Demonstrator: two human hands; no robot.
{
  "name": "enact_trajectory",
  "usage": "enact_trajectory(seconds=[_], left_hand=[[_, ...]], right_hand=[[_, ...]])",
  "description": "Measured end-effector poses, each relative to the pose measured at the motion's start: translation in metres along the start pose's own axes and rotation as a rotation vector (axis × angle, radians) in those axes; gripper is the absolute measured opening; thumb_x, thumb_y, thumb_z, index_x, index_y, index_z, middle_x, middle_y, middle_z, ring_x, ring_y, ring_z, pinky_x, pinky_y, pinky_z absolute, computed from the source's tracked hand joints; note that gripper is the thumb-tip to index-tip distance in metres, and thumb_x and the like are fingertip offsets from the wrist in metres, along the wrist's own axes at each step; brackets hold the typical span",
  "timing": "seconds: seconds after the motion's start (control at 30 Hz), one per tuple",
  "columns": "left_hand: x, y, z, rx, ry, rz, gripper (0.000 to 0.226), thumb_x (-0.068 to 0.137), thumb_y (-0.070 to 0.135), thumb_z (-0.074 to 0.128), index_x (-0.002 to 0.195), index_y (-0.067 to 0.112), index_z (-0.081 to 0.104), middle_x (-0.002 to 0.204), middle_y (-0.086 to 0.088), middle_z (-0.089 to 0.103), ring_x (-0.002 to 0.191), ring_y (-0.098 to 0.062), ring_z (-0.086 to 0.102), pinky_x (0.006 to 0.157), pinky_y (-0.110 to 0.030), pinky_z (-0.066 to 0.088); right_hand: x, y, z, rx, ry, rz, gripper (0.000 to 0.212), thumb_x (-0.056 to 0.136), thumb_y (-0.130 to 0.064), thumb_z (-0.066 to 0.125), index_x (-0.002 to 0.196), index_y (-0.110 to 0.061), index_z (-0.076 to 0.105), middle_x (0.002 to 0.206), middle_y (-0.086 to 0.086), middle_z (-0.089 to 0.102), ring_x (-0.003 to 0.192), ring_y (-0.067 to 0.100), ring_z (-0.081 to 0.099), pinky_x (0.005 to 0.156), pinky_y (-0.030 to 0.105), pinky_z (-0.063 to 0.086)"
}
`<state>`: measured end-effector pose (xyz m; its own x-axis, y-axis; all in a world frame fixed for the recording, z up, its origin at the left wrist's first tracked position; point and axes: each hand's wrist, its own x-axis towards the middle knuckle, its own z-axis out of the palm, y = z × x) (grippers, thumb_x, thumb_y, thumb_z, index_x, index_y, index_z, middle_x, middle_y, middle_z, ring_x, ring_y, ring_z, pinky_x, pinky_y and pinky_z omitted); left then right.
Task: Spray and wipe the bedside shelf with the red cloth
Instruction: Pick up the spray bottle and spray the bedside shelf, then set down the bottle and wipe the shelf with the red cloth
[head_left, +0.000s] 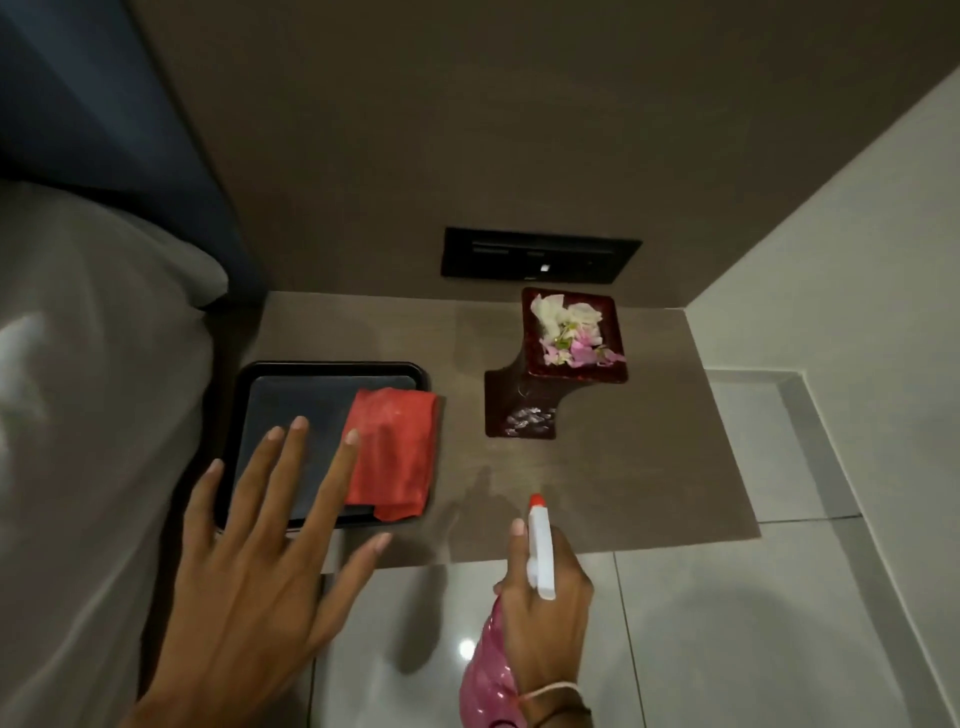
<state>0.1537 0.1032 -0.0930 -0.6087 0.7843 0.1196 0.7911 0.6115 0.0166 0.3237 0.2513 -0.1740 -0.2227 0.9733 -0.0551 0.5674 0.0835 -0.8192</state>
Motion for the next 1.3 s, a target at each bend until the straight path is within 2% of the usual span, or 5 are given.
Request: enact_trajectory(seconds=[0.53, 0.7, 0.93, 1.13, 1.3], left_hand=[[-0.016, -0.103, -0.058, 0.075, 0.173, -0.156, 0.077, 0.093, 0.063, 0.045, 0.156, 0.02, 0.038, 0.161, -0.02, 0.04, 0.147, -0.037, 0.042, 0.113, -0.063, 0.037], [-0.013, -0.151, -0.068, 0.089, 0.186, -0.164, 0.077, 0.094, 0.062, 0.046, 0.156, 0.017, 0.036, 0.162, -0.023, 0.037, 0.147, -0.04, 0.041, 0.114, -0.063, 0.036], [-0.003, -0.151, -0.065, 0.009, 0.098, -0.167, 0.078, 0.095, 0.064, 0.041, 0.157, 0.017, 0.034, 0.162, -0.023, 0.035, 0.149, -0.039, 0.037, 0.113, -0.064, 0.037], [-0.005, -0.132, -0.058, -0.064, 0.155, -0.159, 0.068, 0.094, 0.05, 0.053, 0.145, 0.005, 0.053, 0.143, -0.029, 0.058, 0.131, -0.044, 0.058, 0.103, -0.06, 0.049], [-0.011, -0.077, -0.03, -0.546, -0.209, -0.224, 0.041, 0.095, 0.031, 0.05, 0.134, 0.02, 0.055, 0.119, -0.004, 0.062, 0.095, -0.03, 0.067, 0.075, -0.043, 0.058]], right_hand=[[-0.016, -0.166, 0.057, 0.312, -0.256, -0.38, 0.025, 0.093, -0.063, 0.055, 0.091, -0.039, 0.06, 0.068, -0.001, 0.06, 0.059, 0.013, 0.061, 0.057, 0.019, 0.054], [0.007, -0.225, 0.138, 0.327, -0.338, -0.448, 0.026, 0.097, -0.043, 0.058, 0.101, -0.017, 0.06, 0.082, 0.006, 0.065, 0.074, 0.025, 0.066, 0.071, 0.042, 0.06], [0.014, -0.231, 0.203, 0.201, -0.375, -0.596, 0.017, 0.097, -0.017, 0.067, 0.1, -0.002, 0.062, 0.089, 0.014, 0.063, 0.079, 0.021, 0.058, 0.075, 0.003, 0.04], [0.02, -0.198, 0.181, 0.131, -0.582, -0.438, 0.065, 0.083, -0.032, 0.083, 0.137, -0.018, 0.051, 0.127, 0.002, 0.061, 0.111, 0.015, 0.063, 0.094, 0.025, 0.055], [0.019, -0.129, 0.115, 0.086, -0.649, -0.265, 0.074, 0.084, -0.034, 0.08, 0.148, -0.036, 0.041, 0.152, -0.004, 0.047, 0.137, 0.015, 0.05, 0.107, 0.035, 0.051]])
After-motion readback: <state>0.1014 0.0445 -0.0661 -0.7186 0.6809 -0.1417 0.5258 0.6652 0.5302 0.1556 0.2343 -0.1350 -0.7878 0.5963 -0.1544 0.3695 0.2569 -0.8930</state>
